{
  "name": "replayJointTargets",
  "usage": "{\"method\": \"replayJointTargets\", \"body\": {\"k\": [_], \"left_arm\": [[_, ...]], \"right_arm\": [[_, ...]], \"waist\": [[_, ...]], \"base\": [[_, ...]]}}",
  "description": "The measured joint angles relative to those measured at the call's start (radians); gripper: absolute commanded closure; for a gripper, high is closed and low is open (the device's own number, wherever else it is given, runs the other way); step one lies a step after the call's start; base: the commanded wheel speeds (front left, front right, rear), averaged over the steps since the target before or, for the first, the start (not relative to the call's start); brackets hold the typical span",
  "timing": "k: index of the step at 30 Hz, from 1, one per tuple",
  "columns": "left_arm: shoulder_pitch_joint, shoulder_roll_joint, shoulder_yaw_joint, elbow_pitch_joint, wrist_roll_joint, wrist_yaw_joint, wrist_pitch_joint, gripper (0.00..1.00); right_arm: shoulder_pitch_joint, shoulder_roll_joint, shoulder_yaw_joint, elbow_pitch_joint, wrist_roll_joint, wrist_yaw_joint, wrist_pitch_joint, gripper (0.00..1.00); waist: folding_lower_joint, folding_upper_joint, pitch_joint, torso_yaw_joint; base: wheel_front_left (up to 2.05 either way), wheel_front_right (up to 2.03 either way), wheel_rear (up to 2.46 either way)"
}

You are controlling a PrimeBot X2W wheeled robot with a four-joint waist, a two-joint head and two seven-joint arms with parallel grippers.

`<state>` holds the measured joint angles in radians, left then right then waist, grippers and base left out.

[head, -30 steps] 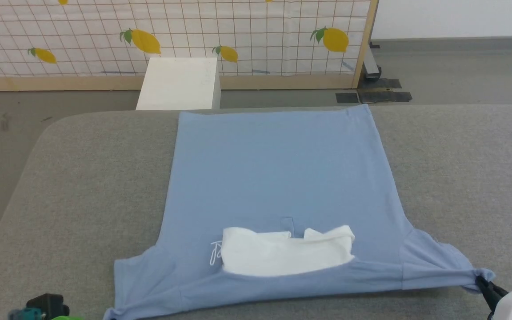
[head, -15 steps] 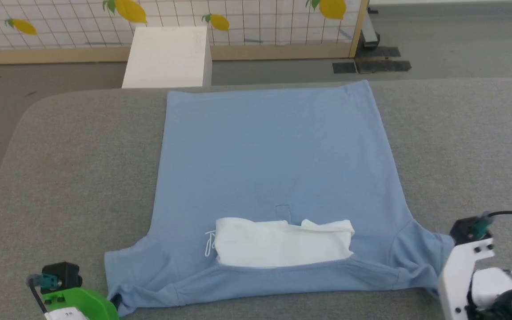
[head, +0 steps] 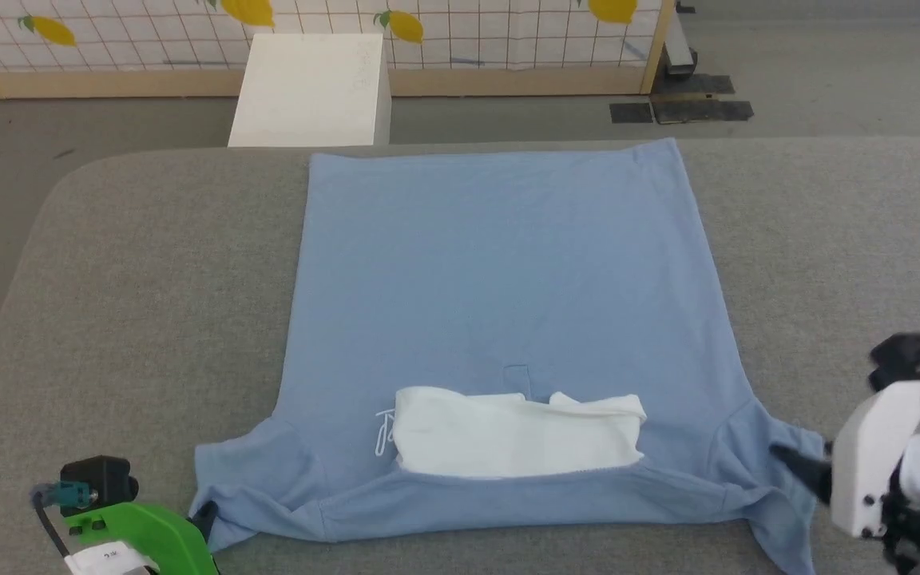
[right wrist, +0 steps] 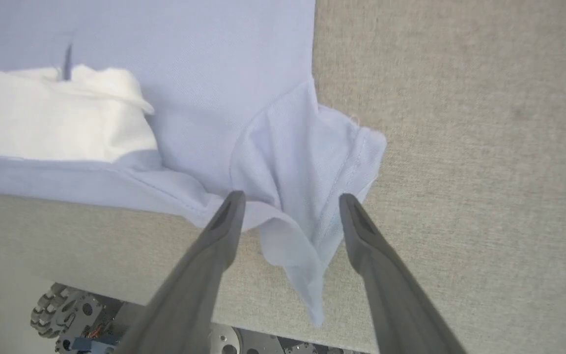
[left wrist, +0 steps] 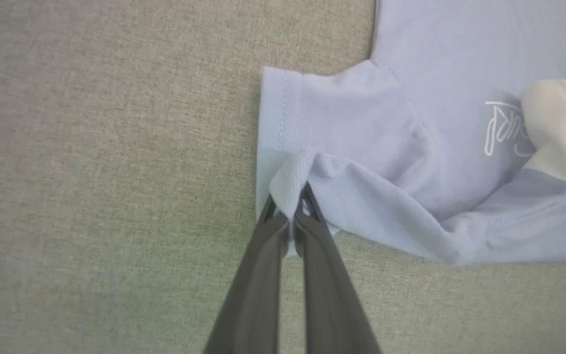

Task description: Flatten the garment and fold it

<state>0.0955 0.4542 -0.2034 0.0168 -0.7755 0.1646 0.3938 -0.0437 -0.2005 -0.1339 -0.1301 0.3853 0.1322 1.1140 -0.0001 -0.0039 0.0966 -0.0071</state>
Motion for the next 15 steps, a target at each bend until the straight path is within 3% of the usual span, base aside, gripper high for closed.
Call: {"method": "replayJointTargets", "body": {"k": [7,15], "left_arm": [[0.010,0.004,0.014,-0.047,0.001,0.022,-0.007,1.00],[0.016,0.014,0.035,-0.091,-0.001,0.031,-0.014,1.00]], "right_arm": [[-0.079,0.064,-0.138,-0.125,0.038,0.000,-0.192,0.00],[-0.185,0.089,-0.152,-0.024,-0.049,0.000,-0.449,0.00]], "waist": [[0.0000,0.0000,-0.016,-0.006],[0.0000,0.0000,0.010,-0.010]], "base": [[0.00,0.00,0.00],[0.00,0.00,0.00]]}}
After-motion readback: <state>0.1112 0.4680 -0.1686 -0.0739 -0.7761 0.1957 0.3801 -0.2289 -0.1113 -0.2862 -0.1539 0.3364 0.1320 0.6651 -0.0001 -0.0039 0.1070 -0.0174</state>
